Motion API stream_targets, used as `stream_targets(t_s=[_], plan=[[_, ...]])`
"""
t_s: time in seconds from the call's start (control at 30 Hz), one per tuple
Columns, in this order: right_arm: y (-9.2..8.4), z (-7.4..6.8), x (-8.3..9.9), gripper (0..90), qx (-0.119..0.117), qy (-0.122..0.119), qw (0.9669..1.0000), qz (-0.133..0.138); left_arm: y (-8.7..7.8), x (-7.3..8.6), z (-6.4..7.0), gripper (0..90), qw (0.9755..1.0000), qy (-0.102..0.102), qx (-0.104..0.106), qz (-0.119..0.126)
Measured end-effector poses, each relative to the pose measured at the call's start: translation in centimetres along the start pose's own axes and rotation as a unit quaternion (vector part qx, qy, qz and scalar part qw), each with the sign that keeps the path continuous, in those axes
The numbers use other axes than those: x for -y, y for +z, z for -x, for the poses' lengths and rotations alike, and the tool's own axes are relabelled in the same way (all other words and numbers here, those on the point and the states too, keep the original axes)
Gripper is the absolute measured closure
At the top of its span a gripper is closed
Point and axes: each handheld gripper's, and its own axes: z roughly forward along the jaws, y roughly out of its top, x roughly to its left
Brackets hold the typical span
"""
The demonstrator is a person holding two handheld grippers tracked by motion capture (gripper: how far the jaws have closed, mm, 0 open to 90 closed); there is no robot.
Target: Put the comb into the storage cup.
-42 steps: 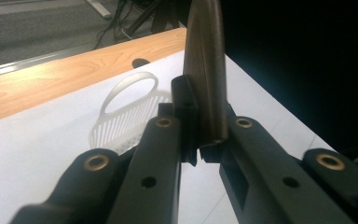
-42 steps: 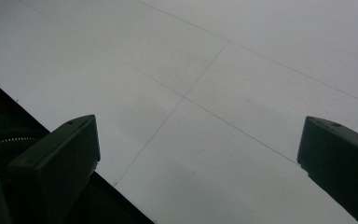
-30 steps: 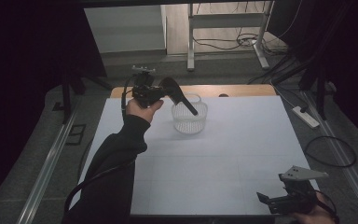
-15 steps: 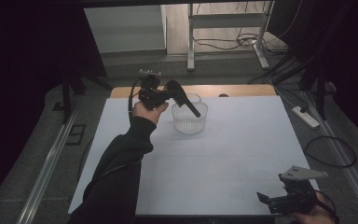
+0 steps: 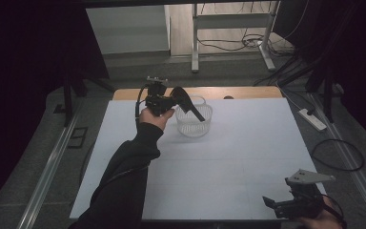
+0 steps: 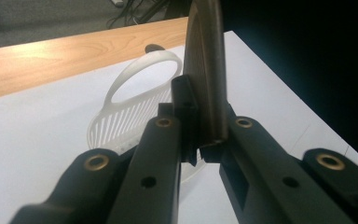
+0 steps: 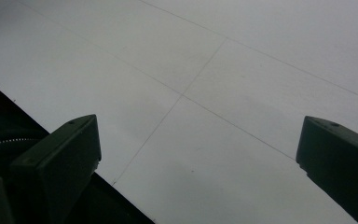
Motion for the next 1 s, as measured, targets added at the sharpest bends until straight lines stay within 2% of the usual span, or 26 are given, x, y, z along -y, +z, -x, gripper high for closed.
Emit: stream_targets(t_s=[0.5, 1.0], plan=[[0.1, 0.0, 0.0, 0.4, -0.003, 0.002, 1.0, -0.003, 1.7, 1.3, -0.8, 87.0, 0.9999, -0.015, 0.001, -0.001], [0.1, 0.1, 0.0, 0.5, -0.004, 0.002, 1.0, -0.004, 2.6, 2.4, -1.5, 86.9, 0.9993, -0.037, 0.005, 0.009]])
